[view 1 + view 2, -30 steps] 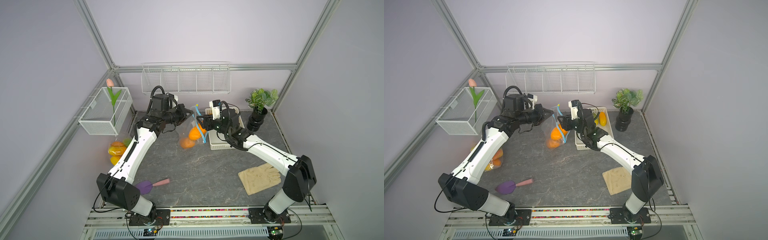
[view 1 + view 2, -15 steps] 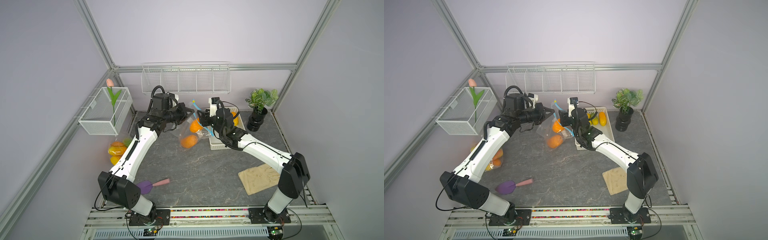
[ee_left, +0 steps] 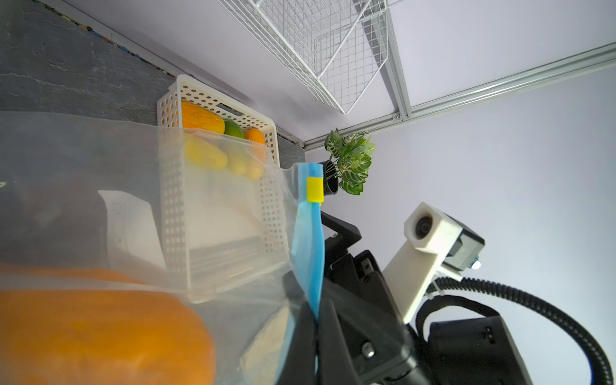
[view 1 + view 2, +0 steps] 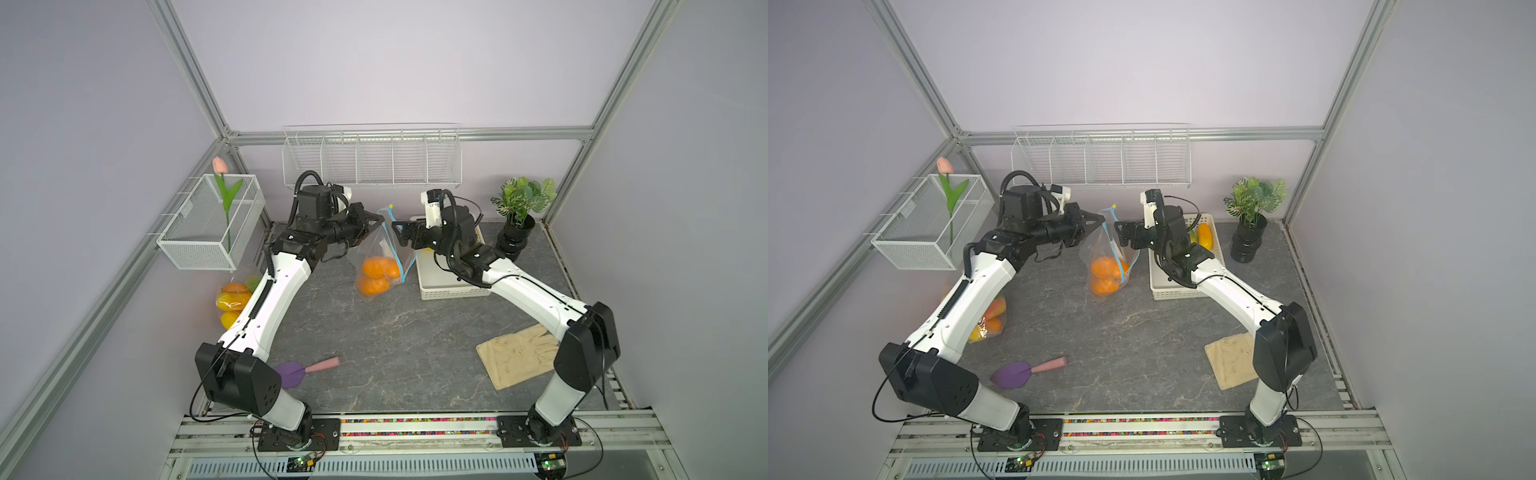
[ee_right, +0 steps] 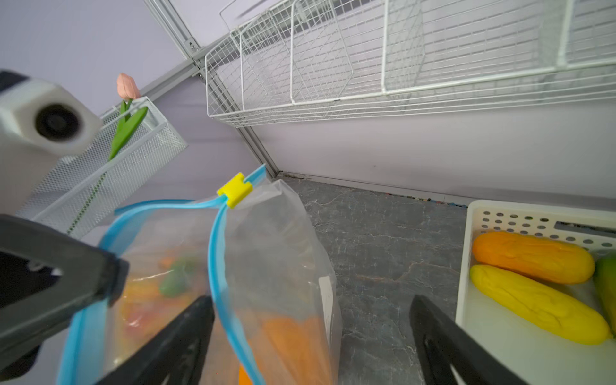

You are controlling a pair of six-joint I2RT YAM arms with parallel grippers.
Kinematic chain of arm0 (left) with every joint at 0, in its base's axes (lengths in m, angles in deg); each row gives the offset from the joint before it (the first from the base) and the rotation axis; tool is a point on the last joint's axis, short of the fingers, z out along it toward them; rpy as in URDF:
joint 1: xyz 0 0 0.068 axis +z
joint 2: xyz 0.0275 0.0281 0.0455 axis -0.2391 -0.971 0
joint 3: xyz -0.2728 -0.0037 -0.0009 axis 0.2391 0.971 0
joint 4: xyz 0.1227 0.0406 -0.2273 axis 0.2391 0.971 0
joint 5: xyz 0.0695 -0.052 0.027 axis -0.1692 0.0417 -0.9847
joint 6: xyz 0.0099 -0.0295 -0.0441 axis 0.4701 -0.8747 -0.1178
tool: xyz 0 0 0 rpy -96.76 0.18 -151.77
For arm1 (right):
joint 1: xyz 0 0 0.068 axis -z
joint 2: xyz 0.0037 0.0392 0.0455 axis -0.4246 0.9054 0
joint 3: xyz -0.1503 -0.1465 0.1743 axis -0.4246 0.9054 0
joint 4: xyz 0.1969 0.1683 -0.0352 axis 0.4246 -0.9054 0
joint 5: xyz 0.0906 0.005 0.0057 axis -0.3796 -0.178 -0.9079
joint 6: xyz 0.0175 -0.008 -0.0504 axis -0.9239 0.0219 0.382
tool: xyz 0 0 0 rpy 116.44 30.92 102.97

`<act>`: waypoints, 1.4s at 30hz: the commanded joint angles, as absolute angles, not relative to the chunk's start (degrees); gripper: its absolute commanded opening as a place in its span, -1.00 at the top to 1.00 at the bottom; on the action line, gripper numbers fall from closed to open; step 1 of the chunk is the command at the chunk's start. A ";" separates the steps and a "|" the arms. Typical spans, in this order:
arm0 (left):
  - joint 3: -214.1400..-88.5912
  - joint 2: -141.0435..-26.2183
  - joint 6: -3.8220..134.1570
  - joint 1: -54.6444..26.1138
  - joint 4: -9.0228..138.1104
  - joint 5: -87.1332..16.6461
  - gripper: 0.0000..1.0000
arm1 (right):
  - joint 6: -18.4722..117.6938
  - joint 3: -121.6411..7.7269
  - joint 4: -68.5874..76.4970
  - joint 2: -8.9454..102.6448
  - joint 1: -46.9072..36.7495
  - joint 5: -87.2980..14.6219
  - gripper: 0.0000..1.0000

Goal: Place the mango in a zip-top bag and seal the zipper
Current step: Place the mango in the zipper food storage bag, then pick up the mango from the basket.

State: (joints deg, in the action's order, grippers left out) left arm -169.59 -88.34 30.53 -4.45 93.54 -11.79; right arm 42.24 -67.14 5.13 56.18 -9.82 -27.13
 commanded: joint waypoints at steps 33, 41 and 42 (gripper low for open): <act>-169.07 -86.18 37.21 1.35 102.80 -16.46 1.00 | 55.06 -117.47 -35.73 105.40 4.39 -25.56 -0.78; -168.00 -84.69 39.83 1.40 105.31 -18.72 1.00 | 62.21 -121.92 -41.66 109.46 3.89 -29.47 -0.83; -168.04 -84.54 40.08 1.38 105.70 -18.86 1.00 | 63.87 -122.54 -44.09 109.20 3.42 -30.31 -0.88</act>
State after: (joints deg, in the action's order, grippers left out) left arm -168.72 -86.35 37.92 1.19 103.53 -17.45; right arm 58.59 -121.19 -36.52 107.98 4.37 -25.99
